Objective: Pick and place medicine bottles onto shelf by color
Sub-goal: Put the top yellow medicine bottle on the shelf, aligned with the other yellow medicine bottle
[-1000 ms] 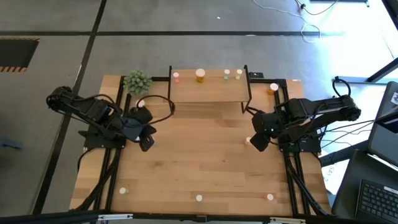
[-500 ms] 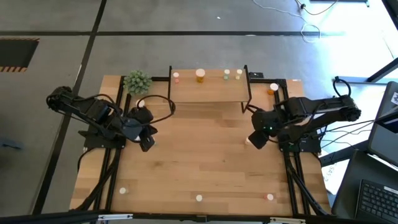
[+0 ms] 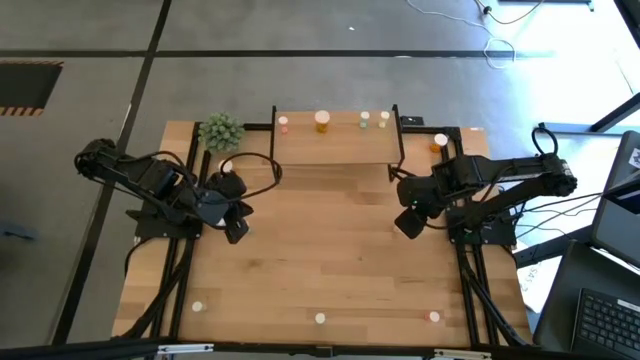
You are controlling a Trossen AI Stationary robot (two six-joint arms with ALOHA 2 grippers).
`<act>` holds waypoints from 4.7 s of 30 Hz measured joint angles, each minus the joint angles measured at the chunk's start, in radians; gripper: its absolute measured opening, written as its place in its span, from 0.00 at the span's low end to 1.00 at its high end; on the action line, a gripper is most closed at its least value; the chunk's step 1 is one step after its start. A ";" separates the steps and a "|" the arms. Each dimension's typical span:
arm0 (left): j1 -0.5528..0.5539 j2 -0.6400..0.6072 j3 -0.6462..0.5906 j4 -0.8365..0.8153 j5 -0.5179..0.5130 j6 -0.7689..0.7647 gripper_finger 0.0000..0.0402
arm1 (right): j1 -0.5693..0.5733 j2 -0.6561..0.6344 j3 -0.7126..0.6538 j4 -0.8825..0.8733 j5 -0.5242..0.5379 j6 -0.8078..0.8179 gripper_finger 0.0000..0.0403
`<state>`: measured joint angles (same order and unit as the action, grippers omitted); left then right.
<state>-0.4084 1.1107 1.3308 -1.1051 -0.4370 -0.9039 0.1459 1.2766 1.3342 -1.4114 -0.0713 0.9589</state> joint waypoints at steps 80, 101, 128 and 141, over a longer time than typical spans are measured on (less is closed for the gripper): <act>0.000 0.000 0.000 0.001 0.000 0.024 0.07 | -0.056 0.291 0.001 -0.001 0.038 -0.245 0.49; 0.000 0.000 0.000 0.068 -0.017 0.024 0.07 | -0.056 0.146 -0.200 0.097 -0.009 -0.229 0.49; 0.000 0.000 0.000 0.130 -0.023 0.051 0.07 | -0.057 0.145 -0.420 0.367 0.017 -0.233 0.49; 0.000 0.000 0.000 0.136 -0.022 0.051 0.07 | -0.096 0.145 -0.425 0.404 0.055 -0.282 0.49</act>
<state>-0.4081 1.1107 1.3304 -0.9692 -0.4591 -0.8532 0.0494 1.4220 0.9089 -1.0075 -0.0158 0.6769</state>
